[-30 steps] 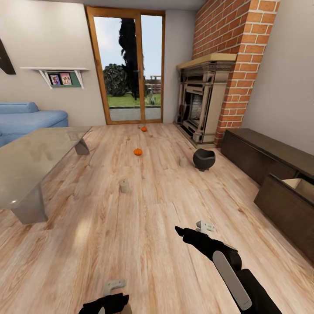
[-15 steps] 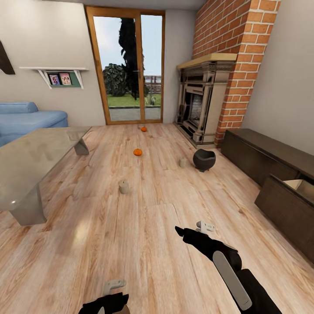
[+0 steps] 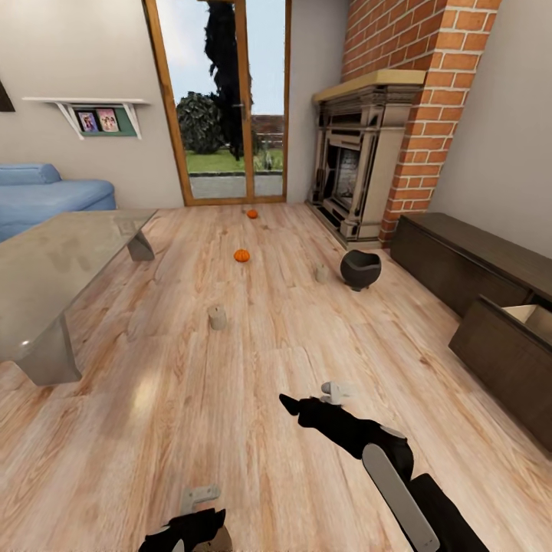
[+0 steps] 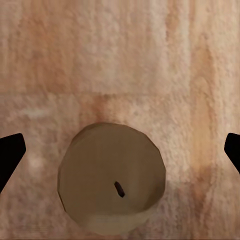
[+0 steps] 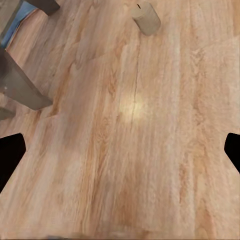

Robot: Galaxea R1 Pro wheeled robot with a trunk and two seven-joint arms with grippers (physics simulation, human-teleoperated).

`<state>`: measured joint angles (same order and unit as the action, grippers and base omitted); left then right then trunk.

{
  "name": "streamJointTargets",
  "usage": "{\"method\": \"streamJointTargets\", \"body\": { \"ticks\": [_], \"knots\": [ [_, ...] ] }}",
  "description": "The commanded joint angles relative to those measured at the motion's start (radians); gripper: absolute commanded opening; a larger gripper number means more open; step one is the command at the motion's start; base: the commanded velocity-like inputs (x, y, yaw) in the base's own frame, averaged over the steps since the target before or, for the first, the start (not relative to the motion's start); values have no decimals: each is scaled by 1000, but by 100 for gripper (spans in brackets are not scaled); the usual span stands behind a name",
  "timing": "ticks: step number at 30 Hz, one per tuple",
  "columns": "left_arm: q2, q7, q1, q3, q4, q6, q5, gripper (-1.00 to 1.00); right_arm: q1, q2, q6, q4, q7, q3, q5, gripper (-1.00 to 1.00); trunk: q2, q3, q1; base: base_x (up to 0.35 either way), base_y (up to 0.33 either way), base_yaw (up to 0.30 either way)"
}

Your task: Place each of the two pumpkins and all three candles from the living room inside a cabinet in the living room (use any cabinet), then make sure every cabinet is closed, and position the cauldron so it is next to a table in the living room.

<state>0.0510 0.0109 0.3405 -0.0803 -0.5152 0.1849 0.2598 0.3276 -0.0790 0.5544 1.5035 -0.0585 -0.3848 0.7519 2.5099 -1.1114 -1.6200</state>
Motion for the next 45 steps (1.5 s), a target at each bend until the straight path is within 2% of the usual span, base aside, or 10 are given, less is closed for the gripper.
{"method": "streamJointTargets", "body": {
  "ticks": [1,7,31,34,45],
  "knots": [
    [0,1,0,-3,-2,3,7,100,1,-1,2,2,8,-5,8,100,0,-1,0,0,0,0],
    [0,1,0,-3,-2,1,7,100,1,-1,2,2,22,-8,9,100,0,-1,0,0,0,0],
    [0,1,-1,-3,-1,-1,2,100,0,-1,2,-3,23,-9,9,100,6,-94,-11,0,0,0],
    [0,2,-1,-3,-1,-2,1,100,1,-1,1,-4,23,-9,9,100,6,-94,-11,0,0,0],
    [0,3,-1,-3,5,-2,0,100,1,-1,1,-6,23,-9,9,100,9,-136,-16,0,0,0]
  ]
}}
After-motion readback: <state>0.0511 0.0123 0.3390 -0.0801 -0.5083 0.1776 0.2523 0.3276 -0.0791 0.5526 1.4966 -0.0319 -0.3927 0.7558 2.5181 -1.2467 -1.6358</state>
